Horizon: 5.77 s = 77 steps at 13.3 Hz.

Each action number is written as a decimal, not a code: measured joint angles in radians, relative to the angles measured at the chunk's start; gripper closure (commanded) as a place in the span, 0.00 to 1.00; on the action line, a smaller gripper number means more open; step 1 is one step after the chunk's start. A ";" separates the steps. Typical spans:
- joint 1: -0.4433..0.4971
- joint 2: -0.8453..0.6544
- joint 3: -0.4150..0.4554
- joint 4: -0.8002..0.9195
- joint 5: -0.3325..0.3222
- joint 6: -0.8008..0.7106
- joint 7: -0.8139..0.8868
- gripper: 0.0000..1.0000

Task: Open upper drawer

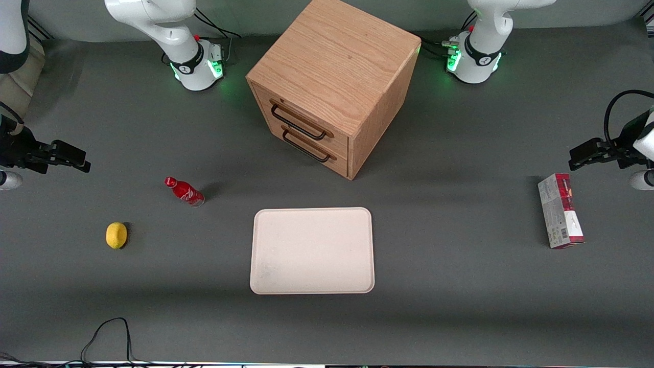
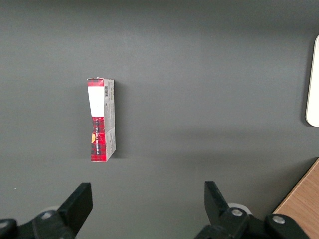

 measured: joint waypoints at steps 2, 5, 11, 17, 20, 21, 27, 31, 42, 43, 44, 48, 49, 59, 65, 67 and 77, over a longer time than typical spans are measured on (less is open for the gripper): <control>0.000 0.000 0.000 0.000 0.000 0.000 0.000 0.00; 0.003 0.013 0.004 0.018 0.000 0.003 0.000 0.00; 0.209 0.134 0.020 0.134 0.002 0.010 0.000 0.00; 0.501 0.211 0.054 0.168 0.028 0.031 0.003 0.00; 0.612 0.237 0.056 0.168 0.029 0.034 0.004 0.00; 0.628 0.244 0.056 0.168 0.029 0.034 0.003 0.00; 0.624 0.249 0.041 0.147 0.163 0.022 -0.159 0.00; 0.626 0.230 0.043 0.118 0.230 0.018 -0.167 0.00; 0.632 0.137 0.049 -0.163 0.236 0.189 -0.283 0.00; 0.634 0.132 0.049 -0.180 0.236 0.209 -0.284 0.00; 0.642 0.131 0.050 -0.199 0.236 0.233 -0.285 0.00; 0.659 0.131 0.051 -0.261 0.236 0.301 -0.285 0.00; 0.658 0.131 0.050 -0.266 0.236 0.304 -0.285 0.00; 0.659 0.131 0.049 -0.336 0.236 0.380 -0.286 0.00; 0.659 0.133 0.050 -0.350 0.233 0.401 -0.288 0.00; 0.659 0.134 0.050 -0.351 0.233 0.403 -0.289 0.00; 0.657 0.133 0.037 -0.347 0.205 0.415 -0.289 0.00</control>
